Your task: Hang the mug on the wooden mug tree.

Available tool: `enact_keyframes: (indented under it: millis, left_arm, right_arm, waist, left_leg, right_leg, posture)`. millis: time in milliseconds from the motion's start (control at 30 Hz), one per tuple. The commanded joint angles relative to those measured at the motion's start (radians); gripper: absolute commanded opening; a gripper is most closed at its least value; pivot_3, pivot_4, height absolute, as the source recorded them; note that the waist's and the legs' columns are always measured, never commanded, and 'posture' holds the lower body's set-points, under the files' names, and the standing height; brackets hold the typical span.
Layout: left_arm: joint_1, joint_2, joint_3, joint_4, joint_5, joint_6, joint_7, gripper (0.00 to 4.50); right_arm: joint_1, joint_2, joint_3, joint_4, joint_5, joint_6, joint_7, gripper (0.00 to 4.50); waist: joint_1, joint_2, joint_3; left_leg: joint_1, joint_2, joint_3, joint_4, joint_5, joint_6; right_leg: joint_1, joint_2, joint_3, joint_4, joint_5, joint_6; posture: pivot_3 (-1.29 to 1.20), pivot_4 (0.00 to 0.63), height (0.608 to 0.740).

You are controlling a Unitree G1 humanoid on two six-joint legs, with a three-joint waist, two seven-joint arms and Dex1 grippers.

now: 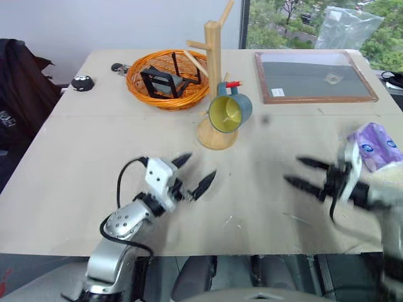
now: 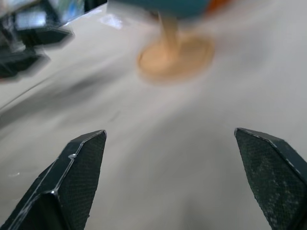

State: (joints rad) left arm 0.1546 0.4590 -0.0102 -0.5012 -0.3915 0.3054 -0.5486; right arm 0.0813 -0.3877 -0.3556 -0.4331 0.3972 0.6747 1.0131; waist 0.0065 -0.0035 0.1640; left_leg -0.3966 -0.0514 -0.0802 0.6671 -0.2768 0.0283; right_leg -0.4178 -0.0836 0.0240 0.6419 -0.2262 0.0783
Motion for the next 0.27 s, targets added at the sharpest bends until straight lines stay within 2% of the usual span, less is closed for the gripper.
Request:
enact_keyframes:
  millis: [33,133,267]
  left_arm:
    - [0.028,0.035,0.013,-0.017,-0.019,0.029,-0.038,4.5]
    - [0.067,0.055,0.013,0.006,-0.023,0.025,-0.079,4.5]
    - [0.088,0.06,0.016,0.01,-0.008,0.016,-0.095,4.5]
  right_arm:
    - [0.114,0.048,-0.039,-0.102,-0.024,-0.182,-0.103,4.33]
    - [0.233,0.068,-0.018,-0.022,-0.074,-0.382,-0.1,4.33]
    - [0.248,0.048,-0.005,0.076,-0.084,-0.528,-0.097,4.33]
  waist:
    - [-0.005,0.0,0.0]
    - [-0.015,-0.004,-0.003]
    - [-0.02,-0.005,-0.003]
  left_leg:
    - [0.004,0.0,0.001,0.001,-0.001,0.001]
    - [0.021,0.002,0.001,0.001,-0.002,0.002]
    - [0.023,0.002,0.001,0.001,-0.002,0.002]
  right_leg:
    - [0.004,0.0,0.001,-0.001,0.001,0.001]
    - [0.021,0.001,-0.001,-0.004,-0.004,0.002]
    - [0.023,0.001,0.0,-0.004,-0.005,0.002]
  posture:
    - [0.0,0.15,0.74]
    - [0.0,0.15,0.74]
    - [0.0,0.15,0.74]
